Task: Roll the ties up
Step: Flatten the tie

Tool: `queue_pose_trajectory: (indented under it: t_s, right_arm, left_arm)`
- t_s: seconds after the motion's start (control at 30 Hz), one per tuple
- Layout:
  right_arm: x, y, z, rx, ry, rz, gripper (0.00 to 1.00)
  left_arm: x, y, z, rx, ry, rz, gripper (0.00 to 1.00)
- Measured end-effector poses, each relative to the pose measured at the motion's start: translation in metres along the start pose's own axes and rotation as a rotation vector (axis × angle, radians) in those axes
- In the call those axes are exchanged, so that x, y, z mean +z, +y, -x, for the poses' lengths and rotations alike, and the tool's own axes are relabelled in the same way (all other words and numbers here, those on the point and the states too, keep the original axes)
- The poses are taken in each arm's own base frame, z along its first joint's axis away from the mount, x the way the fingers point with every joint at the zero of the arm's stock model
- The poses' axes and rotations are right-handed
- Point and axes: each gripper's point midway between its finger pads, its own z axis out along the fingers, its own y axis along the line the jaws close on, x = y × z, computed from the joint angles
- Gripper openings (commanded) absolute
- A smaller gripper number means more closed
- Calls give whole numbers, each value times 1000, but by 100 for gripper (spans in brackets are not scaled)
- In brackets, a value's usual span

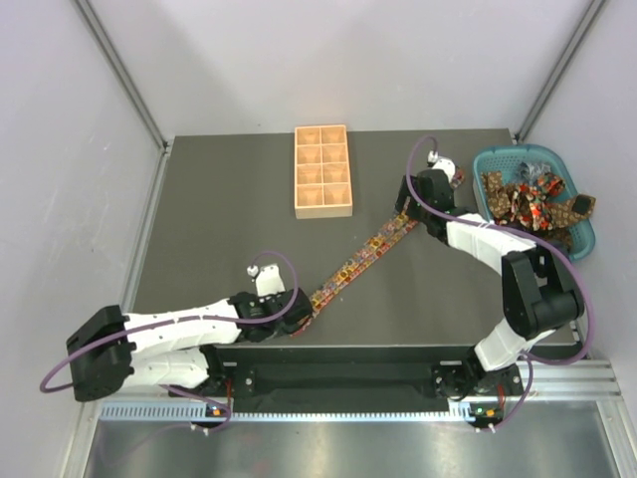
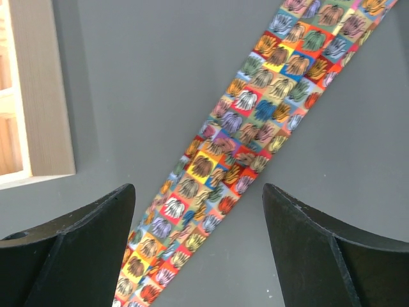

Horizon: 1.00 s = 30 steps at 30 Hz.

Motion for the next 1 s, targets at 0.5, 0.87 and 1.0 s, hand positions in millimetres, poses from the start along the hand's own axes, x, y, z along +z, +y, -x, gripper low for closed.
queue_pose_trajectory:
  t_s: [0.5, 0.87, 1.0]
  right_arm:
    - [29, -10, -23, -16, 134, -129, 76]
    - [48, -20, -44, 36, 218, -235, 81]
    - [60, -18, -47, 62, 250, -269, 78]
  left_arm:
    - [-17, 12, 4, -22, -1, -17, 0]
    - [-15, 12, -7, 87, 50, -26, 0]
    - [-16, 7, -10, 119, 67, -54, 0]
